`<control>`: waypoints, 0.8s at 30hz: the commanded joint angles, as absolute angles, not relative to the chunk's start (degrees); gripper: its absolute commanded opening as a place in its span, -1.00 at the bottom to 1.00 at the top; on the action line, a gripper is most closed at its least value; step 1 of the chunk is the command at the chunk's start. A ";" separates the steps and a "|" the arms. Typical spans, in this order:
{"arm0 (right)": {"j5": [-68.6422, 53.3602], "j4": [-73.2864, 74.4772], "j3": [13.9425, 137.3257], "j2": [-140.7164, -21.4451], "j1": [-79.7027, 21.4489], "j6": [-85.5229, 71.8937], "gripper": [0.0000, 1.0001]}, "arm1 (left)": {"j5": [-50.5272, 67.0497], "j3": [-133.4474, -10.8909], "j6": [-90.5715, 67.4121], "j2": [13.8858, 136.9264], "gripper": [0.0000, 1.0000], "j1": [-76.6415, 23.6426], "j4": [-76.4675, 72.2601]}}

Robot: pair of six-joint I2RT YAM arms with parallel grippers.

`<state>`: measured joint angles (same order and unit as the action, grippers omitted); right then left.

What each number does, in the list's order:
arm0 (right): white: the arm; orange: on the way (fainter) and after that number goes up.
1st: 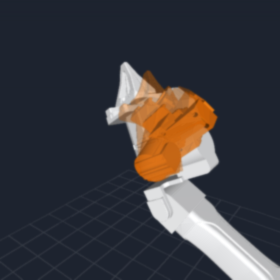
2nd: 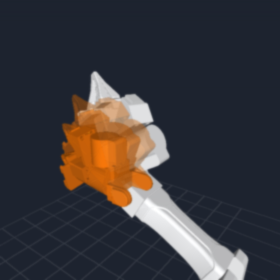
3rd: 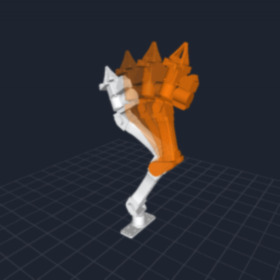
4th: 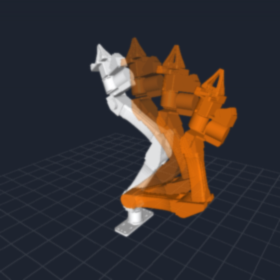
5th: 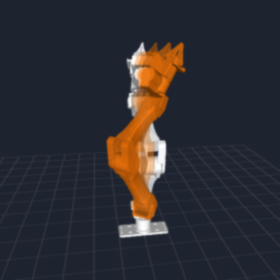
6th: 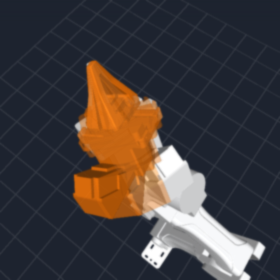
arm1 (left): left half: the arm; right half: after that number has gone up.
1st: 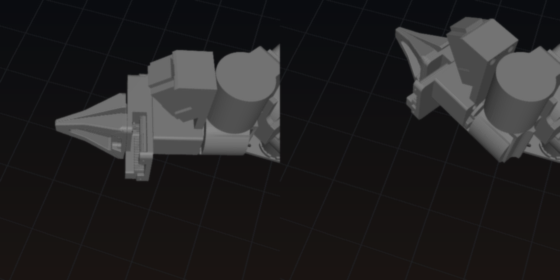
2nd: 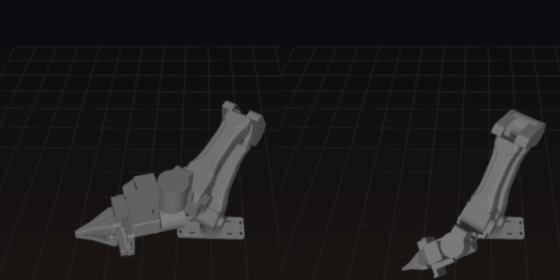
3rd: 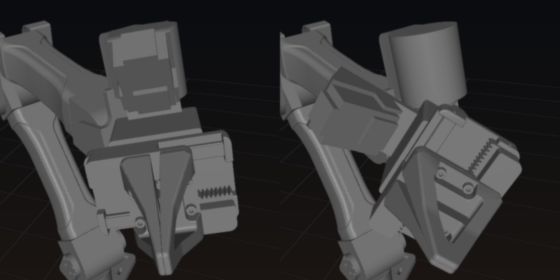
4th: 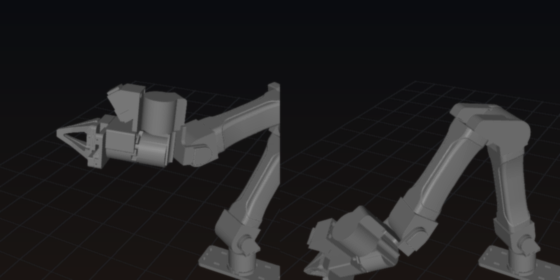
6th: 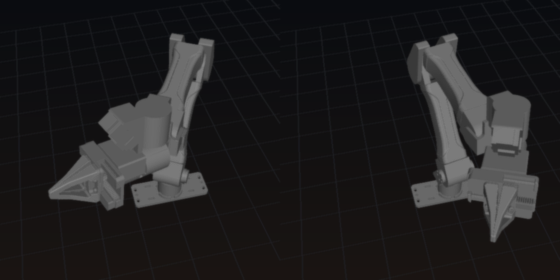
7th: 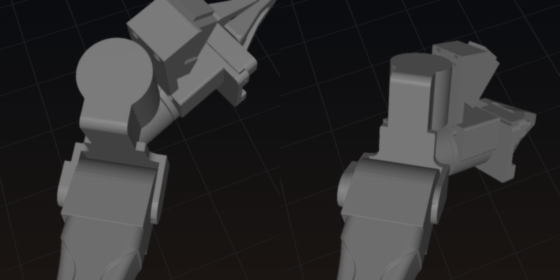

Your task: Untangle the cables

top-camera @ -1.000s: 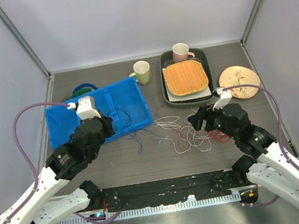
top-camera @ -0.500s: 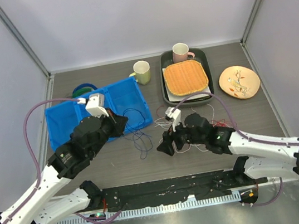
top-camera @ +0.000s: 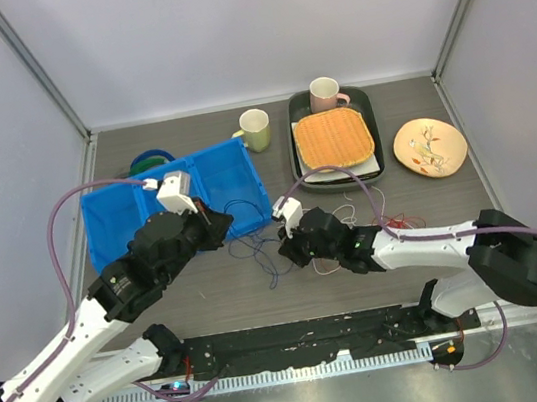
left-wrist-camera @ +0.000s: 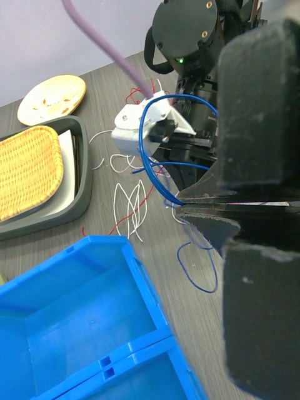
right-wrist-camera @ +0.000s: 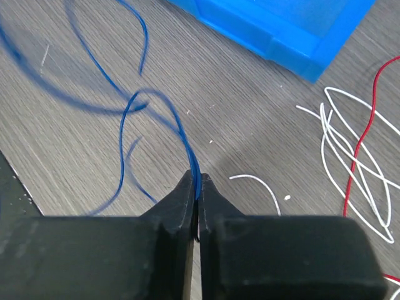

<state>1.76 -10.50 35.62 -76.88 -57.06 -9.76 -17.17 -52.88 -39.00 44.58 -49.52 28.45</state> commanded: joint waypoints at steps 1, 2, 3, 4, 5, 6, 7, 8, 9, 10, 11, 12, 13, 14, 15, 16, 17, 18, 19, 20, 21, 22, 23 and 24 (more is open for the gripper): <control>3.95 -12.66 38.32 -77.08 -57.30 -10.27 -0.98 | -17.92 -53.00 -39.81 43.77 -0.99 -49.57 26.54; 6.83 -12.31 38.41 -75.95 -57.30 -10.81 -0.98 | -19.67 -53.09 -40.25 43.77 -0.99 -49.57 26.98; 9.55 -9.96 38.76 -74.98 -57.30 -11.77 -0.98 | -20.64 -53.09 -40.69 43.77 -0.99 -49.57 28.20; 12.36 -8.19 39.63 -73.93 -57.30 -13.87 -0.98 | -21.70 -52.82 -41.56 43.68 -0.99 -49.66 28.65; 17.96 -6.35 40.16 -72.78 -57.30 -15.28 -0.99 | -23.62 -52.74 -42.09 43.59 -0.81 -49.57 29.26; 21.15 -1.63 40.86 -69.82 -57.30 -16.86 -0.98 | -24.77 -52.56 -42.80 43.59 -0.66 -49.66 30.40; 24.49 1.64 42.44 -68.39 -57.30 -21.05 -0.99 | -25.48 -51.60 -43.67 43.42 -0.56 -49.66 30.58; 28.18 4.54 43.23 -66.73 -57.30 -22.57 -0.99 | -26.01 -50.98 -44.03 42.98 -0.52 -49.66 30.59; 32.56 9.96 44.11 -63.75 -57.30 -23.89 -0.98 | -26.19 -50.37 -44.38 42.72 -0.48 -49.57 30.24; 34.00 11.85 45.25 -61.72 -57.30 -24.78 -0.99 | -26.19 -48.88 -44.73 42.54 -0.32 -49.57 29.80; 34.36 13.78 45.61 -60.05 -57.30 -24.87 -0.99 | -25.84 -48.17 -44.74 42.19 -0.21 -49.57 29.36; 33.58 14.06 46.05 -56.46 -57.30 -24.35 -0.98 | -25.23 -47.56 -44.74 41.58 -0.11 -49.57 28.22; 32.36 13.98 46.23 -54.77 -57.30 -23.74 -0.98 | -24.70 -46.42 -44.56 41.40 0.07 -49.66 27.60; 30.78 13.02 46.32 -53.28 -57.30 -21.82 -0.99 | -24.18 -45.97 -43.95 41.22 0.20 -49.66 26.90; 28.33 12.57 46.84 -51.70 -57.30 -21.01 -0.99 | -22.52 -45.62 -43.42 41.13 0.32 -49.57 25.42; 24.12 12.05 47.11 -49.59 -57.30 -20.40 -0.99 | -21.54 -44.83 -42.81 41.05 0.58 -49.66 24.62; 21.91 10.82 47.46 -48.44 -57.30 -19.69 -0.99 | -20.32 -44.48 -41.50 41.13 0.70 -49.57 23.74; 20.41 10.46 48.33 -47.73 -57.30 -18.90 -0.99 | -18.65 -44.04 -40.61 41.39 0.85 -49.57 21.73; 18.30 9.94 48.77 -46.42 -57.30 -18.64 -0.99 | -15.33 -43.08 -39.65 41.57 0.99 -49.57 20.32; 17.59 9.15 49.30 -46.06 -57.30 -18.46 -0.99 | -13.21 -42.54 -38.51 41.92 1.00 -49.66 18.65; 16.88 8.79 50.52 -45.79 -57.30 -18.02 -0.99 | -11.18 -42.02 -36.32 42.36 0.99 -49.57 15.41; 16.09 8.70 51.23 -45.70 -57.30 -18.02 -0.99 | -6.38 -41.05 -35.17 43.49 1.00 -49.57 13.73; 16.00 8.70 52.02 -45.79 -57.30 -18.10 -0.99 | -4.33 -40.70 -34.46 44.20 1.00 -49.57 10.93; 16.08 8.88 53.51 -45.97 -57.30 -18.54 -0.99 | -2.39 -40.43 -32.97 44.91 0.99 -49.57 9.68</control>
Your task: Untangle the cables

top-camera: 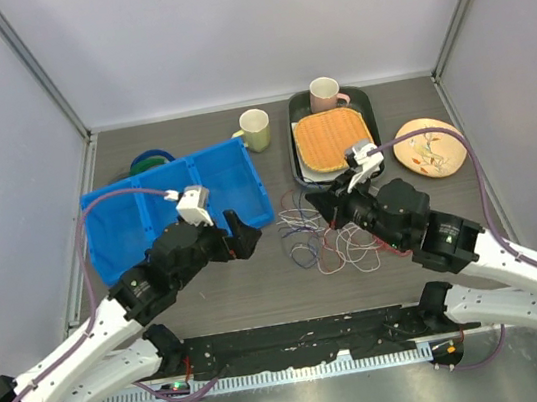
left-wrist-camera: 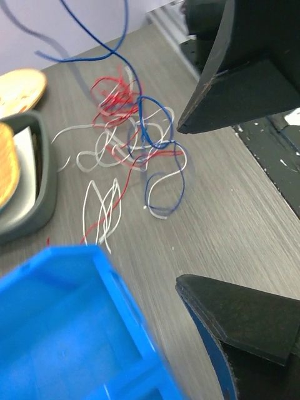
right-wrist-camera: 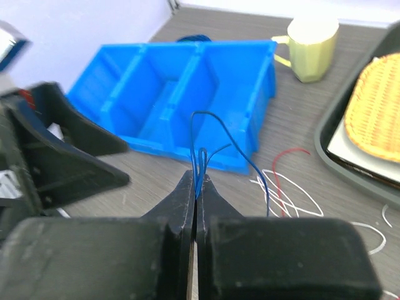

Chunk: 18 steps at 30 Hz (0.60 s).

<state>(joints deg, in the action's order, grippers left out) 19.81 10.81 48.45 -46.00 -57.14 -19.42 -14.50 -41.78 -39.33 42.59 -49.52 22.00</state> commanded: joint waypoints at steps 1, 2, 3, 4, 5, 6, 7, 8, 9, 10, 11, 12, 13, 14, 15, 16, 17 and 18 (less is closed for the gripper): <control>16.35 9.14 54.22 -46.14 -57.30 -19.76 -0.98 | 1.80 -39.99 -32.44 46.48 1.00 -49.66 8.45; 17.04 9.14 54.92 -46.66 -57.30 -20.38 -0.98 | 2.89 -39.90 -32.26 47.19 1.00 -49.66 6.61; 17.05 9.31 56.24 -46.67 -57.30 -20.56 -0.99 | 3.60 -39.82 -32.17 47.98 1.00 -49.57 5.90; 17.22 9.32 56.77 -46.76 -57.30 -21.44 -0.99 | 4.21 -39.55 -31.73 48.60 1.00 -49.66 5.28; 17.57 9.40 57.30 -46.93 -57.30 -21.88 -0.99 | 4.83 -39.29 -31.73 49.73 1.00 -49.57 3.79; 17.49 9.49 58.44 -47.19 -57.22 -22.23 -0.99 | 5.01 -39.11 -31.73 50.27 1.00 -49.66 3.08; 17.58 9.58 59.06 -47.28 -57.30 -22.67 -0.99 | 5.36 -38.68 -31.12 50.71 1.00 -49.57 2.55; 17.58 9.67 59.58 -47.37 -57.30 -23.46 -0.99 | 7.28 -38.24 -30.16 51.50 1.00 -49.57 0.63; 17.75 9.49 60.37 -47.37 -57.22 -23.99 -0.99 | 8.25 -37.62 -28.93 51.85 1.00 -49.66 -0.17; 18.01 9.41 60.73 -47.37 -57.30 -24.08 -0.99 | 8.52 -35.88 -27.78 52.03 1.00 -49.57 -2.18; 18.19 9.06 60.99 -47.37 -57.30 -24.43 -0.99 | 8.44 -35.16 -26.90 52.21 1.00 -49.66 -3.76; 18.45 8.97 61.61 -47.37 -57.30 -24.43 -0.99 | 8.52 -34.46 -26.63 52.29 1.00 -49.66 -4.65; 18.72 8.96 61.96 -47.46 -57.30 -24.43 -0.98 | 8.61 -33.15 -26.46 52.29 1.00 -49.57 -5.62; 18.81 9.05 62.14 -47.46 -57.22 -24.43 -0.98 | 8.61 -32.70 -26.46 52.21 1.00 -49.57 -6.84; 18.90 8.97 62.31 -47.37 -57.39 -24.35 -0.98 | 8.79 -32.35 -26.54 52.21 1.00 -49.66 -7.29; 18.90 8.79 62.23 -47.11 -57.31 -24.43 -0.99 | 8.88 -32.00 -26.54 52.21 1.00 -49.66 -7.64; 18.90 8.44 62.05 -46.76 -57.30 -24.69 -0.99 | 9.14 -31.91 -26.80 52.38 1.00 -49.66 -8.34; 18.90 8.26 61.88 -46.67 -57.30 -24.70 -0.98 | 9.58 -31.90 -26.89 52.82 0.99 -49.57 -8.61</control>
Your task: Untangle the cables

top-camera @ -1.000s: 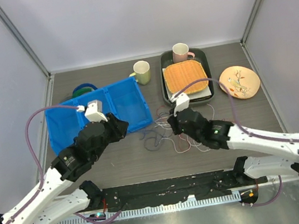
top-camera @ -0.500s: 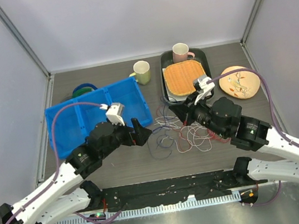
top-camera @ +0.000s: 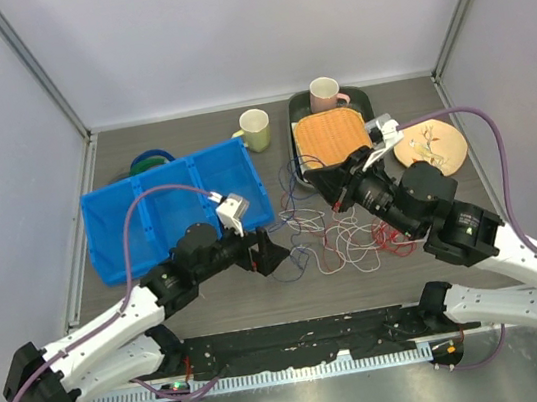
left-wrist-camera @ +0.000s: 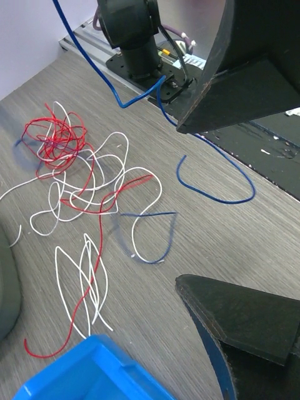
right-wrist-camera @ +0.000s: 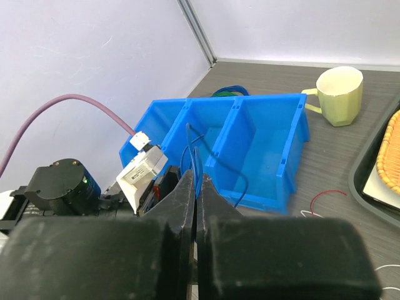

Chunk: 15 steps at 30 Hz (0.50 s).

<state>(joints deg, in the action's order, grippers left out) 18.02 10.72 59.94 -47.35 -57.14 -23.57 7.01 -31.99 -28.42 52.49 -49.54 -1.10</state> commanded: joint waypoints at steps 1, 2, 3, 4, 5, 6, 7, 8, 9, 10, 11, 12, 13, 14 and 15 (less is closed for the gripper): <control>18.81 8.17 61.53 -46.15 -57.39 -24.87 -0.99 | 10.28 -31.90 -27.07 53.26 1.00 -49.57 -9.05; 18.90 7.91 61.26 -45.88 -57.39 -25.05 -0.98 | 10.37 -31.99 -27.24 53.70 0.99 -49.66 -9.84; 18.98 7.91 61.00 -45.62 -57.31 -25.57 -0.99 | 10.55 -32.08 -27.77 54.31 0.99 -49.66 -10.45; 18.90 7.82 60.91 -45.35 -57.30 -25.40 -0.98 | 11.07 -31.99 -27.95 55.62 1.00 -49.66 -11.16; 18.90 7.74 60.91 -44.74 -57.22 -25.40 -0.99 | 11.34 -32.08 -28.21 56.16 1.00 -49.66 -12.73; 19.07 7.65 60.56 -44.39 -57.30 -25.40 -0.99 | 11.95 -32.25 -28.65 57.03 1.00 -49.66 -13.53; 19.51 7.65 60.38 -44.12 -57.30 -25.40 -0.99 | 13.35 -32.34 -28.65 58.35 0.99 -49.66 -14.23; 20.99 7.91 60.29 -43.51 -57.30 -25.40 -0.99 | 14.49 -32.52 -28.83 59.14 1.00 -49.57 -15.37; 21.61 8.17 60.21 -42.98 -57.39 -25.40 -0.99 | 15.28 -32.61 -29.00 59.67 0.99 -49.66 -16.16; 22.23 8.26 60.21 -42.80 -57.22 -25.57 -0.99 | 16.08 -32.61 -29.61 60.29 0.99 -49.66 -16.95; 22.93 8.26 60.12 -42.54 -57.30 -25.58 -0.98 | 17.04 -32.61 -29.97 61.16 0.99 -49.66 -18.44; 23.20 8.17 59.94 -42.37 -57.30 -25.75 -0.99 | 17.14 -32.69 -30.32 61.43 1.00 -49.92 -19.07; 23.38 8.26 59.85 -42.28 -57.30 -25.75 -0.99 | 17.05 -32.78 -30.84 61.70 1.00 -50.10 -19.59; 23.47 8.17 59.77 -42.36 -57.30 -26.10 -0.99 | 15.48 -32.87 -31.02 61.70 1.00 -50.45 -20.38; 23.55 7.91 59.59 -42.54 -57.30 -26.36 -0.99 | 13.90 -33.22 -30.94 61.61 0.99 -51.67 -20.65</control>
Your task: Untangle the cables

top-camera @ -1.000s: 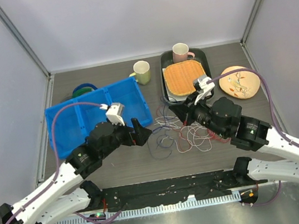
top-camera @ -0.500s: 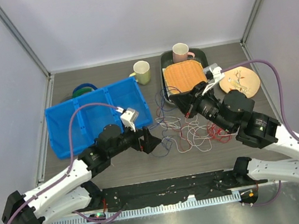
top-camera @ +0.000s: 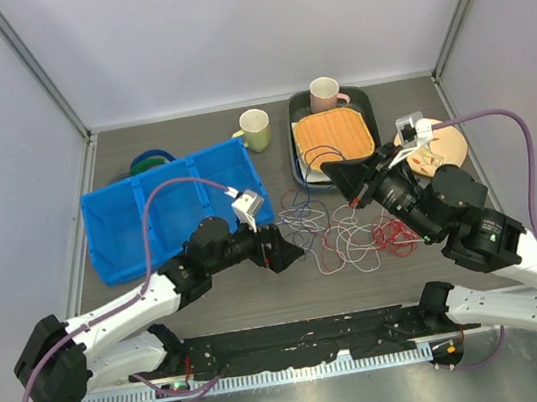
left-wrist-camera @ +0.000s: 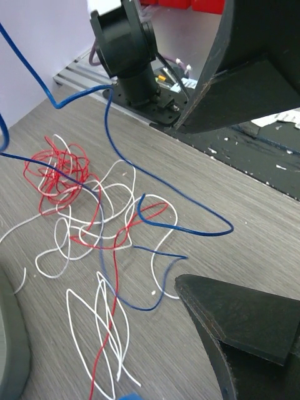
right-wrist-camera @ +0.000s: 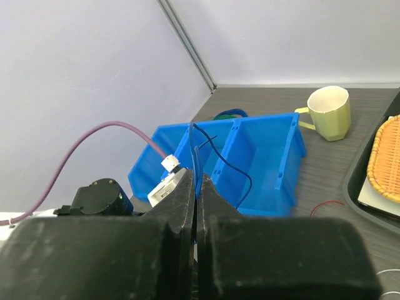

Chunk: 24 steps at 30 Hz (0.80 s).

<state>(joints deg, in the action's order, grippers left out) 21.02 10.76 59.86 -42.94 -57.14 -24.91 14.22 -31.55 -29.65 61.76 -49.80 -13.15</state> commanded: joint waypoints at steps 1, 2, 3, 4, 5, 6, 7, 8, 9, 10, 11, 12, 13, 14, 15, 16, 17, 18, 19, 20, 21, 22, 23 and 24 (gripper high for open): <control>23.64 7.82 59.59 -42.80 -57.30 -26.45 -0.99 | 12.41 -33.40 -30.76 61.44 0.99 -52.38 -21.09; 23.56 7.56 59.50 -43.06 -57.30 -27.06 -0.98 | 11.35 -33.57 -30.50 61.44 1.00 -52.99 -22.31; 23.47 7.56 59.59 -43.41 -57.30 -27.24 -0.99 | 9.77 -33.92 -30.50 61.61 1.00 -53.87 -23.02; 23.55 7.56 59.50 -44.11 -57.30 -27.59 -0.99 | 9.06 -34.01 -30.85 61.79 1.00 -54.14 -23.90; 23.47 7.47 59.59 -44.30 -57.30 -27.77 -0.98 | 8.18 -34.01 -31.46 62.14 0.99 -54.31 -25.99; 23.47 7.30 59.50 -44.56 -57.30 -28.30 -0.99 | 7.74 -34.27 -31.55 63.18 0.98 -54.66 -26.89; 23.73 7.12 59.33 -45.00 -57.30 -28.65 -0.99 | 6.34 -34.54 -31.55 63.98 0.99 -54.75 -27.68; 23.82 6.51 59.15 -45.17 -57.30 -29.00 -0.99 | 5.63 -34.98 -31.64 64.68 0.99 -54.76 -28.47; 24.08 6.24 58.89 -45.26 -57.30 -29.09 -0.99 | 5.63 -35.76 -31.55 65.47 0.99 -54.76 -29.00; 24.69 6.24 58.97 -45.44 -57.30 -29.00 -0.98 | 6.58 -36.03 -31.47 67.04 0.98 -54.93 -29.61; 25.13 6.41 59.06 -45.79 -57.22 -29.18 -0.99 | 7.11 -36.12 -31.55 67.67 0.99 -54.84 -31.71; 25.48 6.68 59.32 -46.05 -57.30 -29.09 -0.98 | 8.08 -36.21 -31.64 68.37 0.99 -54.93 -32.86; 25.75 6.59 59.41 -46.23 -57.30 -29.27 -0.99 | 8.61 -36.30 -31.64 69.25 0.98 -54.93 -34.70; 25.75 6.77 59.41 -46.40 -57.30 -29.44 -0.99 | 8.44 -36.39 -31.81 69.61 0.98 -54.93 -35.24; 25.49 6.77 59.33 -46.49 -57.30 -29.53 -0.99 | 8.18 -37.00 -32.08 69.78 0.99 -55.02 -35.42; 25.31 6.68 59.33 -46.58 -57.30 -29.71 -0.99 | 7.65 -37.35 -32.25 70.48 0.99 -55.11 -35.42; 24.70 6.59 59.33 -46.50 -57.30 -29.79 -0.99 | 5.73 -37.70 -32.26 70.75 0.97 -55.19 -35.33; 24.35 6.59 59.33 -46.58 -57.30 -29.79 -0.99 | 4.41 -38.49 -32.26 71.10 0.87 -55.20 -35.07; 24.17 6.59 59.33 -46.41 -57.30 -29.97 -0.99 | 2.57 -38.93 -32.26 71.45 0.77 -55.28 -33.76; 24.08 6.59 59.24 -46.41 -57.30 -30.06 -0.99 | 0.55 -39.89 -32.17 72.06 0.61 -55.20 -32.97; 24.17 6.59 59.15 -46.15 -57.30 -29.88 -0.99 | -2.17 -40.60 -32.08 72.51 0.03 -55.20 -31.83; 24.60 6.50 59.15 -45.97 -57.30 -29.71 -0.99 | -3.24 -41.21 -32.25 72.68 -0.30 -55.20 -28.77; 25.48 6.50 59.06 -45.88 -57.30 -29.79 -0.98 | -4.73 -42.44 -32.43 72.60 -0.68 -55.20 -27.09; 26.10 6.50 59.06 -45.79 -57.30 -29.62 -0.99 | -5.18 -42.63 -33.04 72.42 -1.00 -55.20 -25.59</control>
<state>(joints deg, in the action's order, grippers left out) 23.86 9.56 59.07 -46.94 -57.14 -29.10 2.02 -38.63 -32.64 72.42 -55.05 -28.34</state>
